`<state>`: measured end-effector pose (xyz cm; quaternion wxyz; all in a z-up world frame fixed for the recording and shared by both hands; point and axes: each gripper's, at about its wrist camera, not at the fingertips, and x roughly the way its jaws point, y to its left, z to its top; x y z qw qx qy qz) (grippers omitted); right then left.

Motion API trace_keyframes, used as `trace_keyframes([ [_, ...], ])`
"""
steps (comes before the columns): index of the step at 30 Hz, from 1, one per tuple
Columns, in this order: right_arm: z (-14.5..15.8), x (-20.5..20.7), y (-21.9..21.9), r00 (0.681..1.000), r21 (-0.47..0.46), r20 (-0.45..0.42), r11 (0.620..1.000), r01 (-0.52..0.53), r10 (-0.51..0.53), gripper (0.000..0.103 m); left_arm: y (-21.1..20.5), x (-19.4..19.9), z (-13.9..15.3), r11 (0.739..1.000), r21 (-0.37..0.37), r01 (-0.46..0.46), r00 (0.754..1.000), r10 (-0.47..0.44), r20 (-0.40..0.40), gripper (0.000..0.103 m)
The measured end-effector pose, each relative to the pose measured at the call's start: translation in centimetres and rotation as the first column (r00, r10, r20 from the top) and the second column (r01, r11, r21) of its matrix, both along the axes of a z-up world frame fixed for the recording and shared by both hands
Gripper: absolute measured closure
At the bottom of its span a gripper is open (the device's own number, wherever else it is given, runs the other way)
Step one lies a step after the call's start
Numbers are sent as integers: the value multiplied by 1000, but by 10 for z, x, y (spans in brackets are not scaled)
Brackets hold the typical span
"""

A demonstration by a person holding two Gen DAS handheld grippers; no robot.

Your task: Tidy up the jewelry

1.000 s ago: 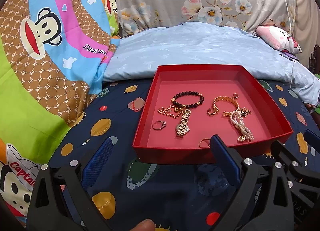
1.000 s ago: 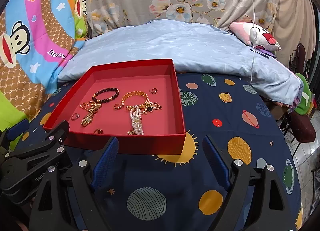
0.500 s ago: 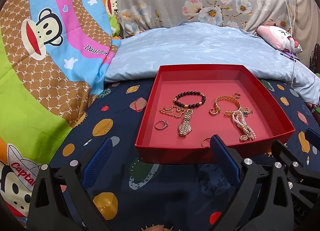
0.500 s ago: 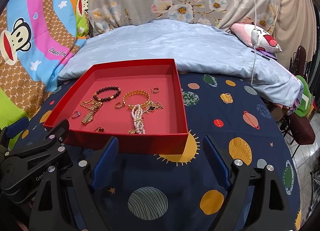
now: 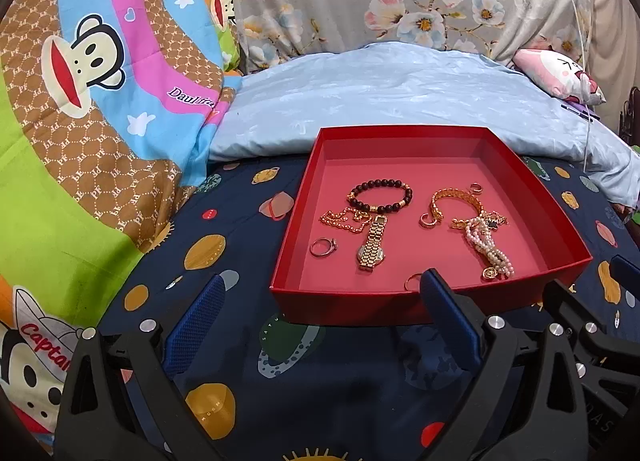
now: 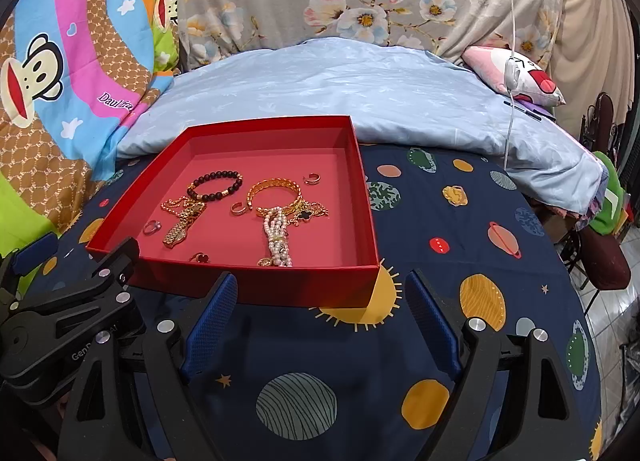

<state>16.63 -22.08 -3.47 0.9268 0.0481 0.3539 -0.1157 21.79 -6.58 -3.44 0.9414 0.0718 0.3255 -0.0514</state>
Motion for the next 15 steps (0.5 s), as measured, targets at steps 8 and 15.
trace_keyframes([
  [8,0,0,0,1000,1,5,1000,1,-1,19,-1,-3,0,1000,7,-12,1000,12,11,7],
  [15,-1,0,1,1000,0,7,1000,1,-1,19,-1,-3,0,1000,7,-11,1000,11,11,7],
])
